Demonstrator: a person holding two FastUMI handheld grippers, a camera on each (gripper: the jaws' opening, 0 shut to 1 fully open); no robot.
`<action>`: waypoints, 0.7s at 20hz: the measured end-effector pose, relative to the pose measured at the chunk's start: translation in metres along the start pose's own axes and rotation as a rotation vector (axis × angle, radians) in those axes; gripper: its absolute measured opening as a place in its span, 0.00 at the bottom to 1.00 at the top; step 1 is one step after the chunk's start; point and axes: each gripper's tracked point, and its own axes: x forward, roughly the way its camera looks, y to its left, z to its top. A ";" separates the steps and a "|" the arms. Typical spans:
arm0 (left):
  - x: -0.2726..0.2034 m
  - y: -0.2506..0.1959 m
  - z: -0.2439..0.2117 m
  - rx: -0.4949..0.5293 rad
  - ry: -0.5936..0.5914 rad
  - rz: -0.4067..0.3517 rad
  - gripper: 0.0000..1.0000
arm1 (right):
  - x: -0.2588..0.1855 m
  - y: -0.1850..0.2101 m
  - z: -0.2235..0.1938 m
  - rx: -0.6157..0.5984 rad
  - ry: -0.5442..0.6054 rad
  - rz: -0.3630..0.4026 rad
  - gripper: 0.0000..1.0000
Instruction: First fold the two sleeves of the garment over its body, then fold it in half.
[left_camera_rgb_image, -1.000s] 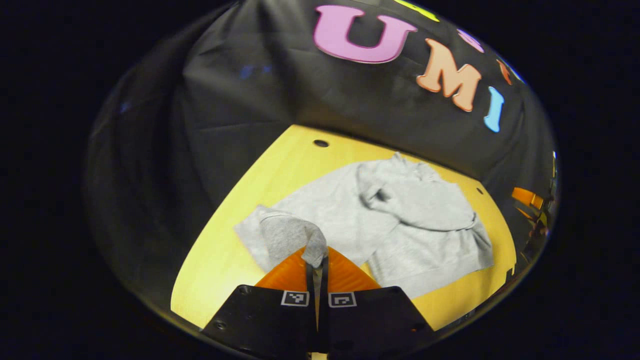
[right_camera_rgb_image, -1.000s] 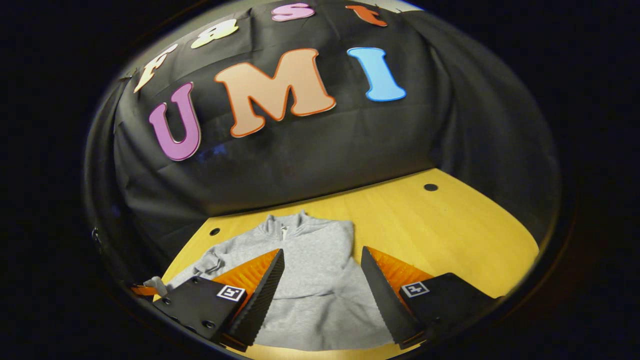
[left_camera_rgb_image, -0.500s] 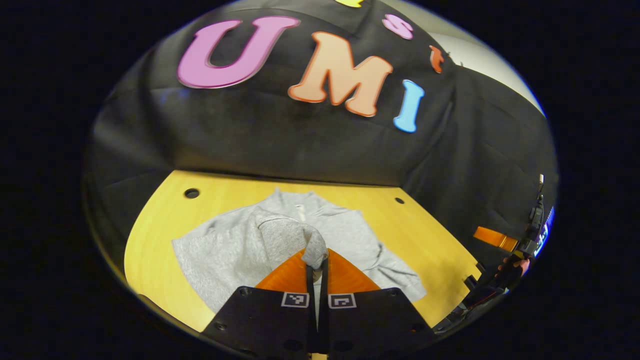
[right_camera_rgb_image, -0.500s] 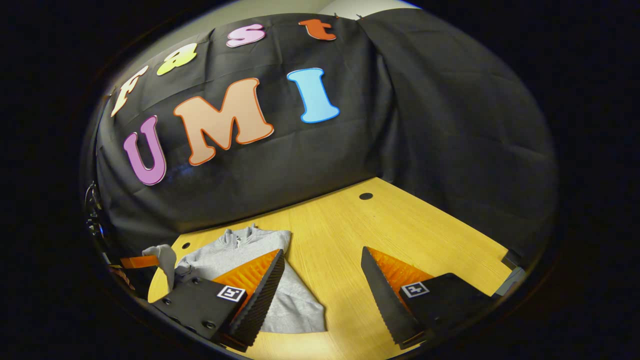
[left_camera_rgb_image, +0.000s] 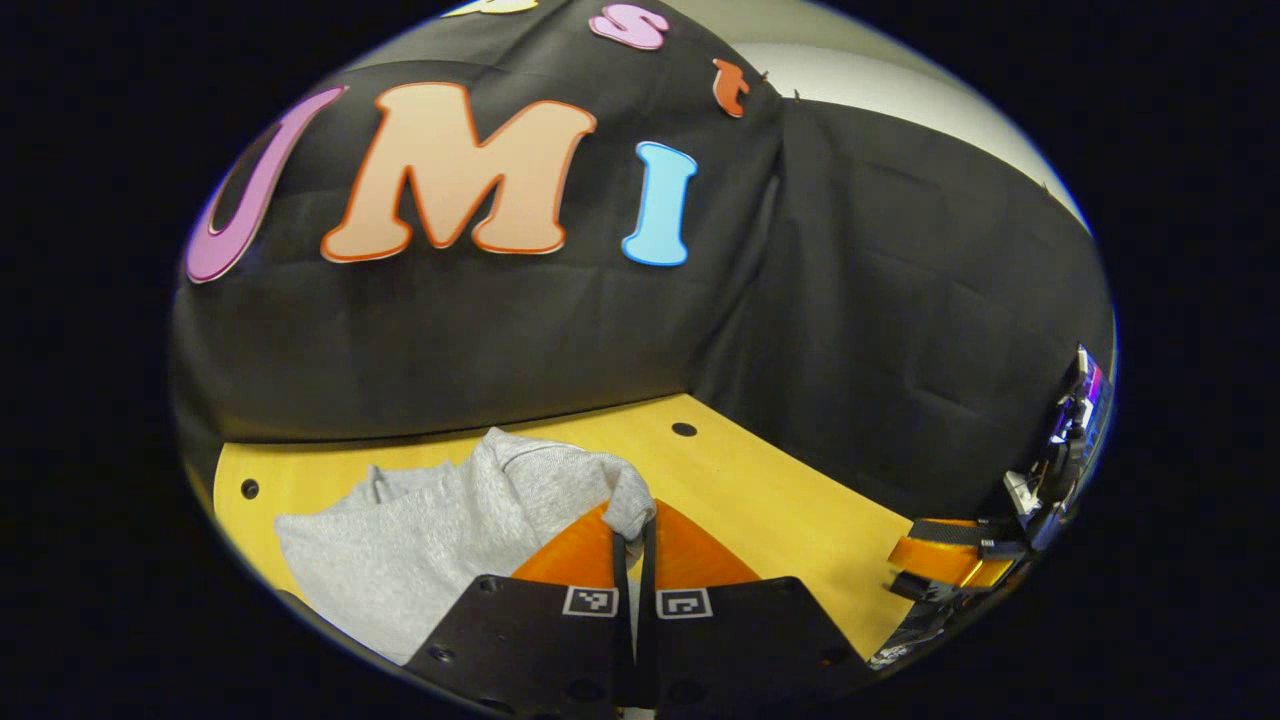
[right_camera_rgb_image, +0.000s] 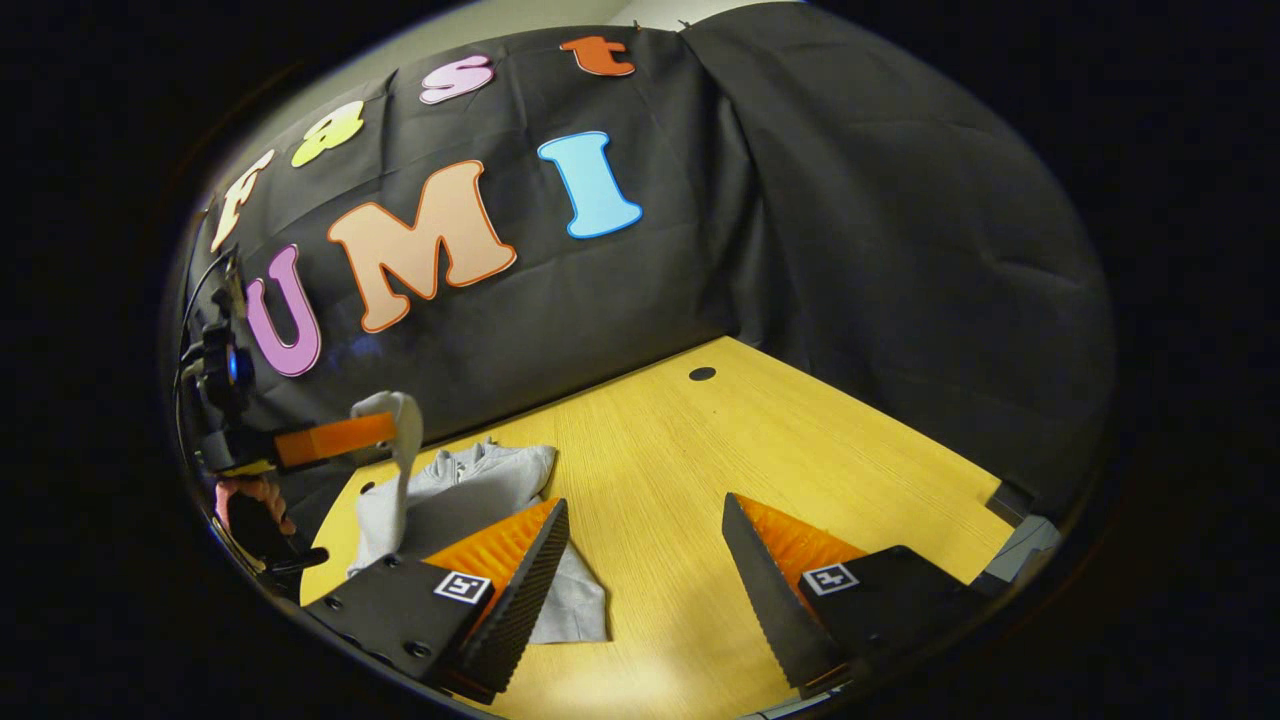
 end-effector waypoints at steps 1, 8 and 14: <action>0.013 -0.012 0.002 0.001 -0.003 -0.017 0.00 | 0.003 0.001 -0.002 -0.002 0.006 0.009 0.92; 0.081 -0.016 -0.020 0.013 0.037 0.044 0.00 | 0.023 0.011 -0.012 -0.049 0.056 0.069 0.97; 0.091 0.030 -0.065 0.002 0.084 0.155 0.93 | 0.036 0.020 -0.029 -0.087 0.124 0.115 0.97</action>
